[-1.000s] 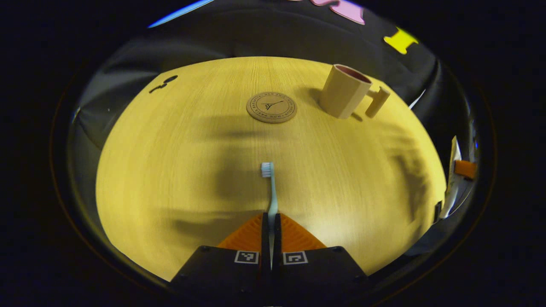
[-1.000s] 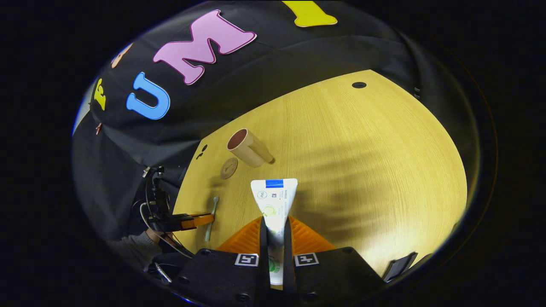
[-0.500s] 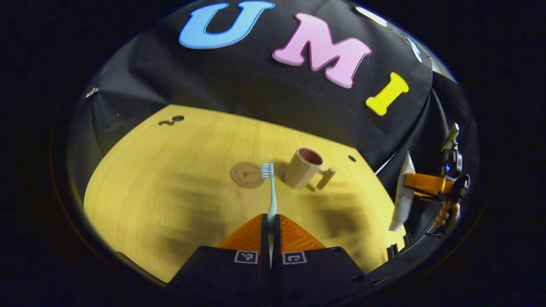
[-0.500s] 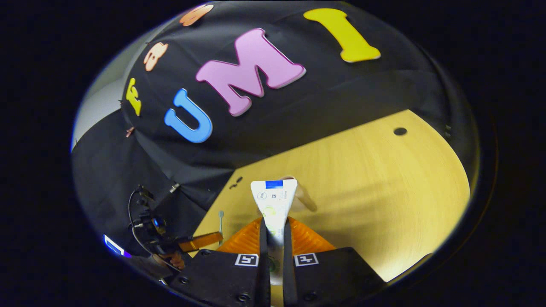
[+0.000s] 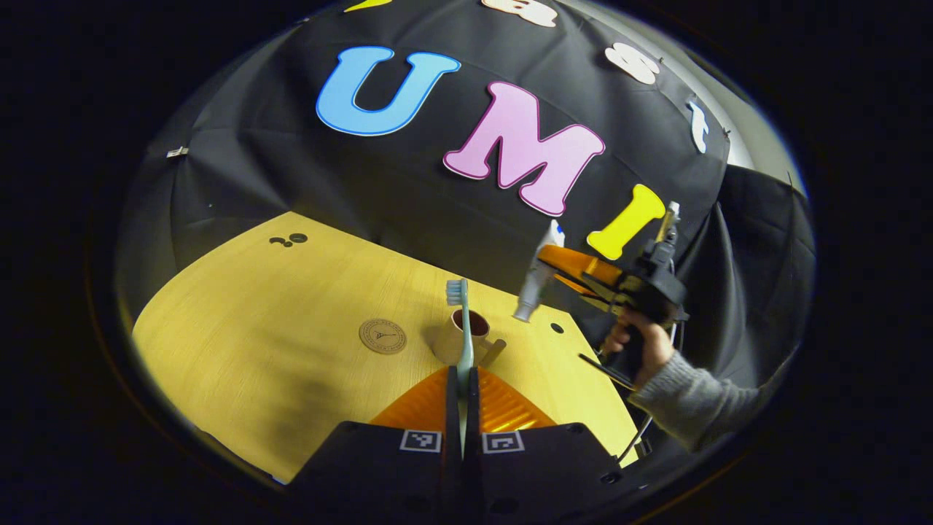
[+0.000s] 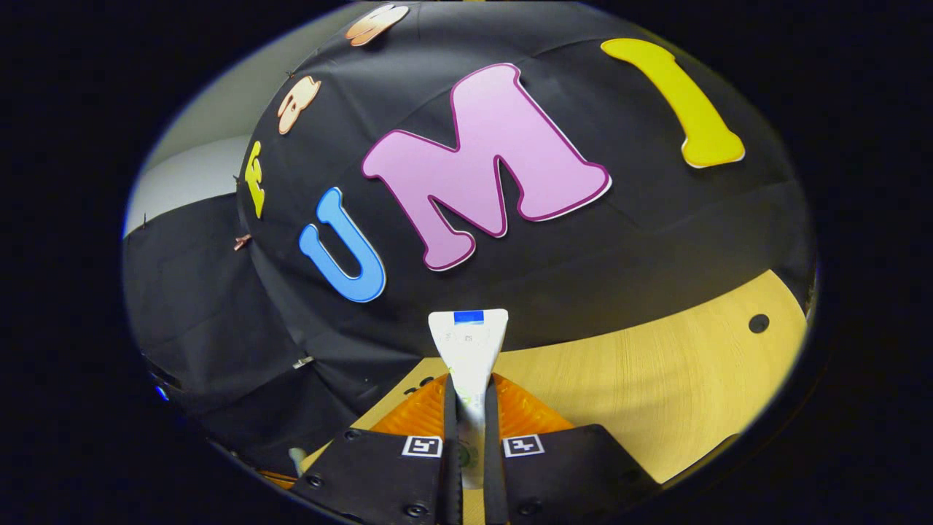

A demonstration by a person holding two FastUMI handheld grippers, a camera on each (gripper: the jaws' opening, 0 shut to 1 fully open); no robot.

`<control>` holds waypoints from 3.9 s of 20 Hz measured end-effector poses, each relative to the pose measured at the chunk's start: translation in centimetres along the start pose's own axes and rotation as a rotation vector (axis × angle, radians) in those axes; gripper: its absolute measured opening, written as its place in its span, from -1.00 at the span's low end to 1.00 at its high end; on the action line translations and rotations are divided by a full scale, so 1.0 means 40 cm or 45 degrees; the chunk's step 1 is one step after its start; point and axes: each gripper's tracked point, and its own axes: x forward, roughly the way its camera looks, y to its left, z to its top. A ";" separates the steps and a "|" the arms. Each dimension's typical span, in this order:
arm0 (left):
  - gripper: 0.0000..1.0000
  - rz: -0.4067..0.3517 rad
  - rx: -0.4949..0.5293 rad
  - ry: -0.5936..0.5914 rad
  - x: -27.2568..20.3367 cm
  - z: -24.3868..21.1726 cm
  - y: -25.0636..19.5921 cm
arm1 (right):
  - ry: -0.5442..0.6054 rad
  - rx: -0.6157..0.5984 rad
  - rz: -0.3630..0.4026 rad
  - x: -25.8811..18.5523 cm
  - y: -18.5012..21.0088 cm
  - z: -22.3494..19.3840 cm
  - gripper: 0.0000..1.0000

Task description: Put the toothbrush and toothpaste on the desktop into the cup, then pick up the cup and place it on the coaster on the desktop.

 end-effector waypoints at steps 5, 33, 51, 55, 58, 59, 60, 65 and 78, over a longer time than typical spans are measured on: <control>-0.87 0.025 -0.011 -0.033 -0.004 0.003 -0.008 | 0.111 -0.073 -0.025 0.139 -0.060 -0.126 -0.70; -0.98 -0.095 -0.051 -0.381 0.461 0.267 -0.077 | 0.255 0.094 -0.113 -0.128 -0.151 -0.201 0.08; -0.88 0.180 0.132 -0.417 0.771 0.088 0.066 | 0.322 0.208 -0.275 -0.390 -0.260 -0.289 0.07; -0.87 0.199 0.169 -0.426 0.773 0.056 0.068 | 0.350 0.186 -0.273 -0.386 -0.254 -0.307 0.07; -0.67 0.209 0.195 -0.405 0.768 0.036 0.074 | 0.377 0.161 -0.278 -0.371 -0.252 -0.318 0.07; -0.53 0.202 0.200 -0.391 0.766 0.026 0.076 | 0.397 0.147 -0.281 -0.366 -0.250 -0.324 0.07; -0.32 0.199 0.203 -0.377 0.755 0.014 0.079 | 0.412 0.132 -0.272 -0.360 -0.247 -0.323 0.08; 0.14 0.219 0.181 -0.325 0.631 0.004 0.114 | 0.557 0.018 -0.242 -0.316 -0.238 -0.303 0.07; 0.20 0.406 0.211 -0.153 0.110 -0.084 0.251 | 0.962 -0.512 -0.073 -0.120 -0.173 -0.385 0.10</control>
